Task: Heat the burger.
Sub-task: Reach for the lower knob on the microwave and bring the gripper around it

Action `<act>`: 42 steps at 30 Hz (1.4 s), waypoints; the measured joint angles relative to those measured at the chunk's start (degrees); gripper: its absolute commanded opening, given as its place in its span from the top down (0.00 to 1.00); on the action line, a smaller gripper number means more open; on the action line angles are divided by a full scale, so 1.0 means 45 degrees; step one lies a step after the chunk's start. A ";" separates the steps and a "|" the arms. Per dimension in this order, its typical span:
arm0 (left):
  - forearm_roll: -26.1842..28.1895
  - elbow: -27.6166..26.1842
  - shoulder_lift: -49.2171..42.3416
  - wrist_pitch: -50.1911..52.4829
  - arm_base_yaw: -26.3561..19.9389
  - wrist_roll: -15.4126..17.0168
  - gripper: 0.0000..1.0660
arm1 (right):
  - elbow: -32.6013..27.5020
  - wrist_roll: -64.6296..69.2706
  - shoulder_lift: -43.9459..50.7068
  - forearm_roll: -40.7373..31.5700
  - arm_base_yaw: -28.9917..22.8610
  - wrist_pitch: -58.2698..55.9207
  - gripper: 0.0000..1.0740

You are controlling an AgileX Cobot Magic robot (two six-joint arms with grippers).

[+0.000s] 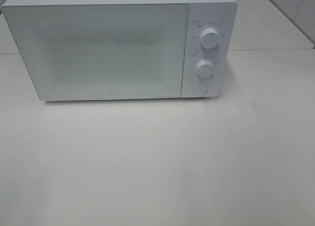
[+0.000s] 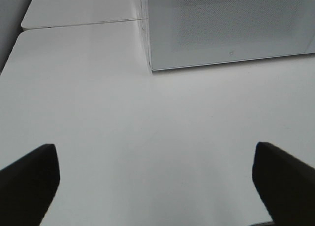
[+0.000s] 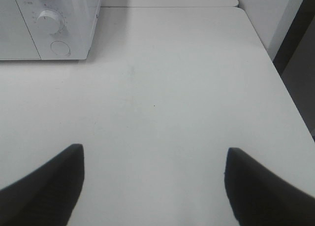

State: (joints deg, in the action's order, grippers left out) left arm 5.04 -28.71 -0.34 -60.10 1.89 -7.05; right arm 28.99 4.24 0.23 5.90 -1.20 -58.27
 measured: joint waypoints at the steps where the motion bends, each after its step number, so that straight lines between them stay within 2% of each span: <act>1: 0.0000 0.0000 0.0000 0.0000 0.0000 0.0000 0.06 | 0.0000 0.0000 0.0000 0.0000 0.0000 0.0000 0.29; 10: 0.0013 0.0000 0.0000 0.0000 0.0000 0.0000 0.06 | 0.0624 0.0000 -0.0535 0.0025 0.0000 0.0344 0.29; 29: 0.0013 0.0000 0.0000 0.0000 0.0000 0.0000 0.06 | 0.0700 0.0013 -0.5704 0.0089 0.0000 0.6812 0.29; 42: 0.0013 0.0000 0.0000 0.0000 0.0000 0.0000 0.06 | 0.0700 0.0013 -0.8887 0.0089 0.0000 0.9804 0.29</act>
State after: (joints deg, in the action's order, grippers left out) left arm 5.10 -28.71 -0.34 -60.10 1.89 -7.05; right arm 32.14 4.30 -39.76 6.30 -1.20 -14.15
